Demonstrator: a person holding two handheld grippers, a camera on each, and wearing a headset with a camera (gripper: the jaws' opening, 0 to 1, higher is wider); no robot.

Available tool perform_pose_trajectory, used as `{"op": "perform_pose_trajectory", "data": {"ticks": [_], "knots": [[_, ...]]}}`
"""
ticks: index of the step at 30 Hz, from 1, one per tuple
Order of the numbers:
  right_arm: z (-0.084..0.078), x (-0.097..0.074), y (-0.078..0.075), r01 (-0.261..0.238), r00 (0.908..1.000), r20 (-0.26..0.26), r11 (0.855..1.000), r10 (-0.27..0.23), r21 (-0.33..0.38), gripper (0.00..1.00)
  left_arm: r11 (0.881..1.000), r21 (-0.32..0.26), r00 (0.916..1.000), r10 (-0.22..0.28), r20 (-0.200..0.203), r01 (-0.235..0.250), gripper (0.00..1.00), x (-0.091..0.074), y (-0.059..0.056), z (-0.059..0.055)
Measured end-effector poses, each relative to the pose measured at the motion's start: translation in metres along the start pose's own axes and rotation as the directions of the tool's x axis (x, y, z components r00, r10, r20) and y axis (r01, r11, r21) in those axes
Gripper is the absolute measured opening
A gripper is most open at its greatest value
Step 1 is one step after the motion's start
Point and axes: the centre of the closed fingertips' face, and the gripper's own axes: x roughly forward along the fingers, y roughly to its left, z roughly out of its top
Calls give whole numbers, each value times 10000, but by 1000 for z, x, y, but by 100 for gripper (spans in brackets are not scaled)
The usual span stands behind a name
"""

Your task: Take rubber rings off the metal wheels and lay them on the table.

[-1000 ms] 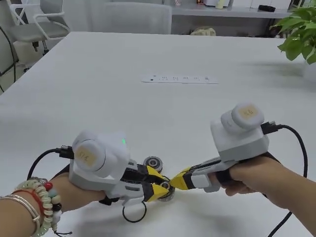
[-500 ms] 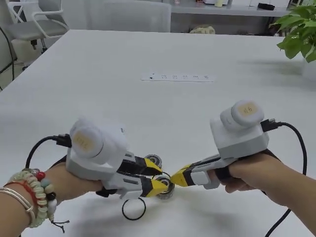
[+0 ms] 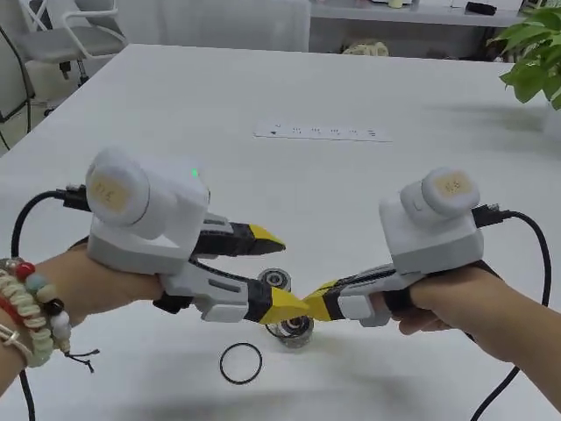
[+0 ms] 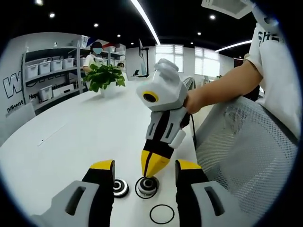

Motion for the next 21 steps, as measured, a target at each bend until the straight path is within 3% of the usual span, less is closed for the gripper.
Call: {"op": "perform_pose_trajectory", "data": {"ticks": [4,8,13,21], "knots": [[4,-2,3,-77,9999,143,10000,77,4,0,9999,99,9999,-79,-92,80,61,-19,-2,10],[8,-2,8,-224,9994,251,9997,225,-50,0,9994,132,9993,312,181,-314,70,-46,1,21],[11,0,16,-494,9984,278,9987,496,-79,0,9968,160,9969,776,152,-779,73,-69,-2,15],[5,5,25,-885,9961,-6,9961,885,1,0,9903,6,9903,1390,31,-1390,77,-91,-19,-3]]}}
